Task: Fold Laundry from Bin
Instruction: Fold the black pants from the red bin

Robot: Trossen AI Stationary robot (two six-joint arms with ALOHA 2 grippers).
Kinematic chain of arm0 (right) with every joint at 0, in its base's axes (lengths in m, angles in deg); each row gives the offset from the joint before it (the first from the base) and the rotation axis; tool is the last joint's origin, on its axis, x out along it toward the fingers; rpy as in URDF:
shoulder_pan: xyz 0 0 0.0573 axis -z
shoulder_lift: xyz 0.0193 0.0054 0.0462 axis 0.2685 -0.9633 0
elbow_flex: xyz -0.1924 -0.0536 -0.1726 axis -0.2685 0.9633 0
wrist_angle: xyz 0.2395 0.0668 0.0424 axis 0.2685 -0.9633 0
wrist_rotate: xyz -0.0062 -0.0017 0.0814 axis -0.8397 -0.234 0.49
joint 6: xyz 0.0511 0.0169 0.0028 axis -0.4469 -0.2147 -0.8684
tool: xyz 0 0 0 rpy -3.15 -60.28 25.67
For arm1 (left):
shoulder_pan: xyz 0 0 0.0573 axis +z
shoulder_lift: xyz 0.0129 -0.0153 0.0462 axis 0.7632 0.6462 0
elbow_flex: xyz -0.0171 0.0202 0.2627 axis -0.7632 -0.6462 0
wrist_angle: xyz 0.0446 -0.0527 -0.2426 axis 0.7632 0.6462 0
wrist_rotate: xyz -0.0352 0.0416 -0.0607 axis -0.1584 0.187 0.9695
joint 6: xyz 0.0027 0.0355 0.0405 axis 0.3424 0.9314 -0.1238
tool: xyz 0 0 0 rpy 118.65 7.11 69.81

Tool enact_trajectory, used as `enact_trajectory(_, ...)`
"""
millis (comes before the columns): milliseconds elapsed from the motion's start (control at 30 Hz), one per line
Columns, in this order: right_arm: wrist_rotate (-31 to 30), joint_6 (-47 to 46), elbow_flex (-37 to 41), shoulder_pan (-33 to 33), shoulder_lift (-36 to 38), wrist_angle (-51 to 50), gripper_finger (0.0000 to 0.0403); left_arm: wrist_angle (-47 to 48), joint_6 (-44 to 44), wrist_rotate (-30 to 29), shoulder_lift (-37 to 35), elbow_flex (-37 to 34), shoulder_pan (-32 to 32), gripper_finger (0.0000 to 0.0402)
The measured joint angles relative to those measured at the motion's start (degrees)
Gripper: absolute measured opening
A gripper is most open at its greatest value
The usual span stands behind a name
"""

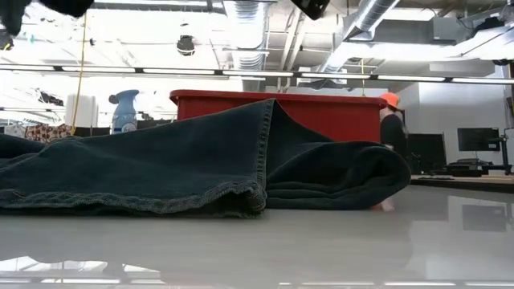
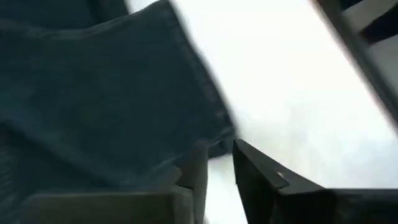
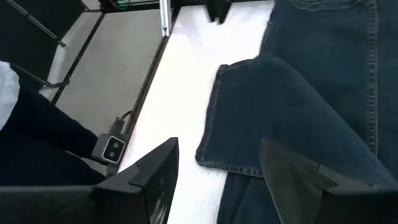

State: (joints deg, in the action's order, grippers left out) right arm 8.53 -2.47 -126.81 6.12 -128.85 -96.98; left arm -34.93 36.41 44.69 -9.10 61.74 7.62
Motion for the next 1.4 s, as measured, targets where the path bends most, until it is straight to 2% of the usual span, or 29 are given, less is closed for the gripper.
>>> enact_trajectory(133,-0.2,-1.6,0.0,0.1,-1.2,-1.0,0.0246,-7.4,2.9,4.2,0.0,-3.1,1.9,0.0104)
enact_trajectory(233,-0.2,-2.5,0.0,-0.3,-1.4,-2.1,0.0246,-8.5,8.9,4.8,1.4,-2.9,2.3,0.0138)
enact_trajectory(367,-0.2,-2.8,0.0,-0.4,-1.2,-2.0,0.0246,-8.3,21.4,5.6,6.1,-2.9,1.2,0.0177)
enact_trajectory(467,-0.2,-4.2,0.0,-0.3,-1.2,-2.3,0.0246,-8.1,25.3,4.8,11.0,-2.9,0.2,0.0195)
enact_trajectory(600,-0.2,-4.5,0.0,-0.6,-1.2,-2.9,0.0246,-8.2,26.6,-2.2,16.2,-2.3,-0.4,0.0201)
enact_trajectory(667,-0.2,-4.5,0.0,-0.8,-1.2,-3.1,0.0246,-8.8,27.9,-3.6,17.6,-2.1,-0.4,0.0201)
enact_trajectory(833,-0.2,-4.5,0.0,-0.7,-1.2,-3.9,0.0246,-8.6,30.0,1.7,18.8,-2.0,-0.3,0.0201)
enact_trajectory(1000,-0.2,-4.5,0.0,-0.7,-1.2,-3.9,0.0246,-9.0,30.6,1.2,18.7,-2.1,-0.2,0.0201)
enact_trajectory(1200,-0.2,-4.5,0.0,-0.7,-1.2,-4.1,0.0246,-15.3,32.5,4.2,18.8,-5.6,0.2,0.0201)
enact_trajectory(1400,-0.2,-4.5,0.0,-0.7,-1.2,-4.9,0.0246,-16.4,33.4,3.8,18.8,-8.4,0.7,0.0201)
